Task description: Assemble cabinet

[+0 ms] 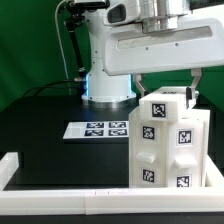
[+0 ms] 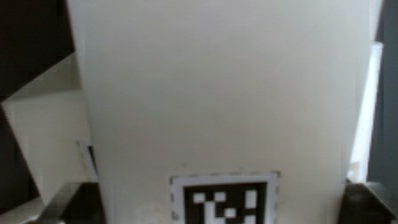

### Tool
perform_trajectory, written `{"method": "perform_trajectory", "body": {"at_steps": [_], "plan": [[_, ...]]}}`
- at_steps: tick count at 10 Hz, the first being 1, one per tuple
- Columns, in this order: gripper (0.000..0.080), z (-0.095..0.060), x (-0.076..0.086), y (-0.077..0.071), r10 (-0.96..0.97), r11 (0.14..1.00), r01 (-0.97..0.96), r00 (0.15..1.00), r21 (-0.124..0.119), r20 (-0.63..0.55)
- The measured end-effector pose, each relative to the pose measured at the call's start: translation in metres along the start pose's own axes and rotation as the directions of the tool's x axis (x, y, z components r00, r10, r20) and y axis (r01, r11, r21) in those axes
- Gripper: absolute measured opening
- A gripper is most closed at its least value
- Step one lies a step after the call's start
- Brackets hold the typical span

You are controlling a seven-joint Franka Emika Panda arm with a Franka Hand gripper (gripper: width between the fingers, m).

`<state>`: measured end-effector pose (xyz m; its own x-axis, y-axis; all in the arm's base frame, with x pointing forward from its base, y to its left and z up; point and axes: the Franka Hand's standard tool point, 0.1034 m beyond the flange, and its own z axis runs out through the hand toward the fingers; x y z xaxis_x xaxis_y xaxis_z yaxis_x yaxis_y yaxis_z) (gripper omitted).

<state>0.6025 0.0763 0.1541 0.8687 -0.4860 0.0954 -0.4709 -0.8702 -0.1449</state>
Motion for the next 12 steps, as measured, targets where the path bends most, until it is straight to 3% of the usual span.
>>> {"method": "perform_trajectory", "body": {"at_steps": [2, 4, 6, 10, 12], "plan": [[0.0558, 0.0012, -0.001, 0.0011, 0.303, 0.953, -0.303, 0.953, 0.009, -0.012], [0.0558, 0.0015, -0.0011, 0.0011, 0.456, 0.89, -0.456, 0.89, 0.019, -0.002], [0.0558, 0.0021, -0.0012, 0.0017, 0.688, 0.725, -0.689, 0.725, 0.03, 0.03], [0.0558, 0.0024, -0.0019, -0.0036, 0.803, 0.593, -0.804, 0.594, 0.041, 0.048], [0.0558, 0.0031, -0.0025, -0.0027, 0.902, 0.425, -0.905, 0.426, 0.029, 0.069]]}}
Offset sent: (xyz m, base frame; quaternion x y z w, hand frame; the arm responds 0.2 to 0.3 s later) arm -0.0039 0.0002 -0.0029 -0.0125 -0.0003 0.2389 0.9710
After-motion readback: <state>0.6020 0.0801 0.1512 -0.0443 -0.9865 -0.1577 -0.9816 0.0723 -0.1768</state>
